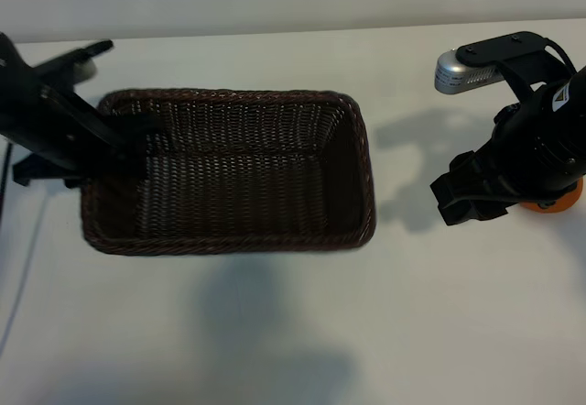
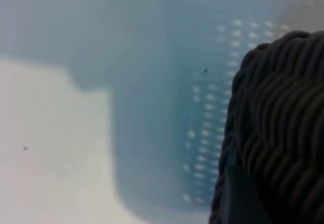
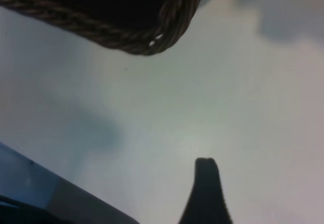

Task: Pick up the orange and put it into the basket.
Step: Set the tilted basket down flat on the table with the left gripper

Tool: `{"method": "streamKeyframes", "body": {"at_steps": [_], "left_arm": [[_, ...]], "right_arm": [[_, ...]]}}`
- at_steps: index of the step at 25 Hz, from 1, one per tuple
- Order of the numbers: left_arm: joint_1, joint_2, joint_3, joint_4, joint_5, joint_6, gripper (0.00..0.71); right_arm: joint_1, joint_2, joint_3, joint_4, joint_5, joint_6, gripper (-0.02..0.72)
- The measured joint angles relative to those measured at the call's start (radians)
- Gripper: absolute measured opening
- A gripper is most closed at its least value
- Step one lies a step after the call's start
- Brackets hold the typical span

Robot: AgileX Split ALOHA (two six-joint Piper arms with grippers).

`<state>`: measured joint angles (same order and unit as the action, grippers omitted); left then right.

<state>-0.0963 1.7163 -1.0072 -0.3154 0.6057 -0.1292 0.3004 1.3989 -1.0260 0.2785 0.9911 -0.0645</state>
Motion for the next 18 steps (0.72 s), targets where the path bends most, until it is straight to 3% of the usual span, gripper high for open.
{"method": "streamKeyframes", "body": {"at_steps": [4, 9, 18], "left_arm": [[0.060, -0.061, 0.001, -0.056, 0.044, 0.107, 0.349], [0.125, -0.119, 0.001, -0.228, 0.064, 0.255, 0.349], [0.133, -0.124, -0.001, -0.375, 0.041, 0.366, 0.349]], "right_arm": [[0.000, 0.000, 0.000, 0.000, 0.000, 0.000, 0.526], [0.000, 0.000, 0.000, 0.000, 0.000, 0.000, 0.525], [0.000, 0.000, 0.000, 0.000, 0.001, 0.000, 0.525]]}}
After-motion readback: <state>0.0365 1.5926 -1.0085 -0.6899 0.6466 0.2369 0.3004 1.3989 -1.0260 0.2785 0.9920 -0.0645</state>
